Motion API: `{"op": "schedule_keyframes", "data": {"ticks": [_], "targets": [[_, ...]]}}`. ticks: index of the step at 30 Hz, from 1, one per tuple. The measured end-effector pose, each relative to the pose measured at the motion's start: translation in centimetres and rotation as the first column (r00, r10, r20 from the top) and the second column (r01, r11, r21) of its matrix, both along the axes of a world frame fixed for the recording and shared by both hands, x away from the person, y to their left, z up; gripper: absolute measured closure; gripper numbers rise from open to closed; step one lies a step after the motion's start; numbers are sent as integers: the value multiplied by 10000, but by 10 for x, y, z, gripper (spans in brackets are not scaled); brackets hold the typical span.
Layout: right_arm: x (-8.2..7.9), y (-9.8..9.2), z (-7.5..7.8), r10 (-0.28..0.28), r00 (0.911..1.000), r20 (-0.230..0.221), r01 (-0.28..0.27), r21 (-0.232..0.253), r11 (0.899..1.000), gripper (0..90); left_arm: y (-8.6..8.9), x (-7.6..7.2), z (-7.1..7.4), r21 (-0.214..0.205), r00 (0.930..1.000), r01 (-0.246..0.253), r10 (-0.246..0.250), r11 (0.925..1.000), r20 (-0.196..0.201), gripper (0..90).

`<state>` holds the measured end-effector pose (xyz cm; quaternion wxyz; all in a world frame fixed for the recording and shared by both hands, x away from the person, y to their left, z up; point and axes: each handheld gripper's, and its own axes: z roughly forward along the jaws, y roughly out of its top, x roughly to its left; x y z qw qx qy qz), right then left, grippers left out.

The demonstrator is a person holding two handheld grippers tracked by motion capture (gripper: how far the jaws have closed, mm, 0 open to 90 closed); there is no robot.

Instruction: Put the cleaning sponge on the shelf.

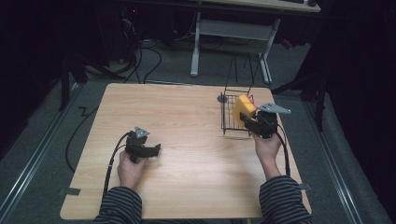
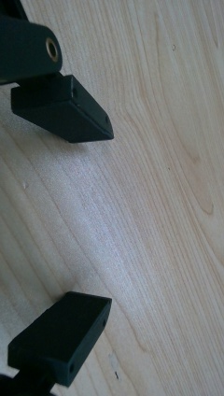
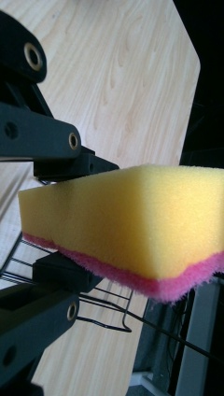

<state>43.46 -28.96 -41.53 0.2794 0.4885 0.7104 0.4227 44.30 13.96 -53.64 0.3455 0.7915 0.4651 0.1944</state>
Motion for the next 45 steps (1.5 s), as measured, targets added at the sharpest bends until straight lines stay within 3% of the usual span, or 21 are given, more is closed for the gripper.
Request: {"op": "schedule_keyframes", "data": {"ticks": [1, 14, 17, 24, 35, 45], "targets": [[4, 1, -2, -53, 9999, 114, 53, -6, 10000, 607, 0, 0, 0, -1, 10000, -10, 10, 10000, 16, 171], [30, 0, -20, -656, 9971, -395, 656, -8, 9978, 606, 0, 0, 0, -4, 10000, -8, 8, 10000, 16, 171], [38, 0, -27, -893, 9953, -361, 886, -220, 9958, 604, 0, 0, 0, 0, 10000, 5, -5, 10000, -1, 171], [52, 0, -39, -1152, 9905, -756, 1139, -218, 9933, 604, 0, 0, 0, -2, 10000, 3, -3, 10000, -3, 171], [61, -2, -53, -1394, 9825, -1234, 1392, -102, 9902, 603, 0, 0, 0, -4, 10000, -2, 2, 10000, 14, 171], [63, -3, -55, -1396, 9816, -1304, 1405, -24, 9901, 591, 0, 0, 0, -3, 10000, -4, 4, 10000, 16, 172]]}}
